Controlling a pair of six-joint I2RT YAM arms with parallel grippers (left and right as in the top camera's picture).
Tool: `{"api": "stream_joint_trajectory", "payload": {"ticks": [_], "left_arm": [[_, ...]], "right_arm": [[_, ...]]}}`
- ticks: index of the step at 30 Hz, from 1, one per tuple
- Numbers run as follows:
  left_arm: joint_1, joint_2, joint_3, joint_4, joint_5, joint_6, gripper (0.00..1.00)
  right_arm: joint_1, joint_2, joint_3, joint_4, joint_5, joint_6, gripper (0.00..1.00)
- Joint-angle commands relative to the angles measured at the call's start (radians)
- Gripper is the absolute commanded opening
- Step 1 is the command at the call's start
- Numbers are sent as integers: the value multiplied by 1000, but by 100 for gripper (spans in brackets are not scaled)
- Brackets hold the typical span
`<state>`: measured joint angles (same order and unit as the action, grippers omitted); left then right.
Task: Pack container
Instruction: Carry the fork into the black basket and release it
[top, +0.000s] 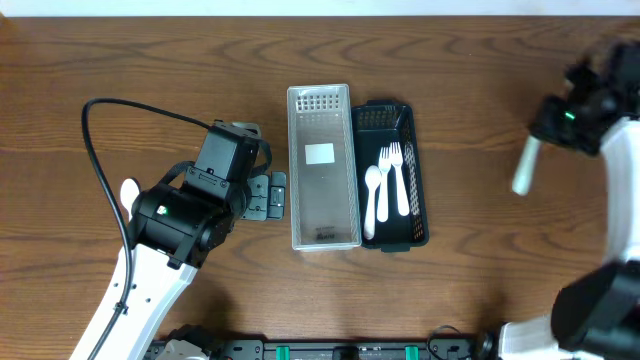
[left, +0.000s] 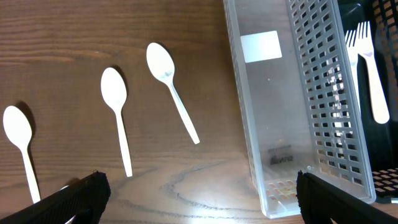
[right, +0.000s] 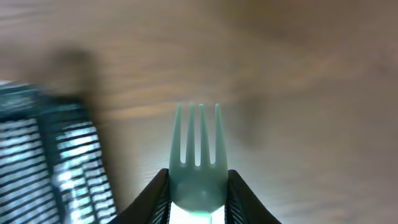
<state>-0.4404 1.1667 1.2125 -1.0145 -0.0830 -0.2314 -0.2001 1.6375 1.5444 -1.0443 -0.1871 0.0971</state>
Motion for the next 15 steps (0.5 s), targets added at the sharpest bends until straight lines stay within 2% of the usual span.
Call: {"api": "stream_joint_trajectory", "payload": {"ticks": [1,8,15], "left_arm": [[3,2,-2,-3,-12,12,98],[3,2,-2,-21,-12,12,98],[3,2,-2,-24,-12,12,98]], "right_arm": [[146,-11,37,-30,-12,106,1],[445,6,41,2,40,214,1],[584,113,39,-6,86,241,1]]}}
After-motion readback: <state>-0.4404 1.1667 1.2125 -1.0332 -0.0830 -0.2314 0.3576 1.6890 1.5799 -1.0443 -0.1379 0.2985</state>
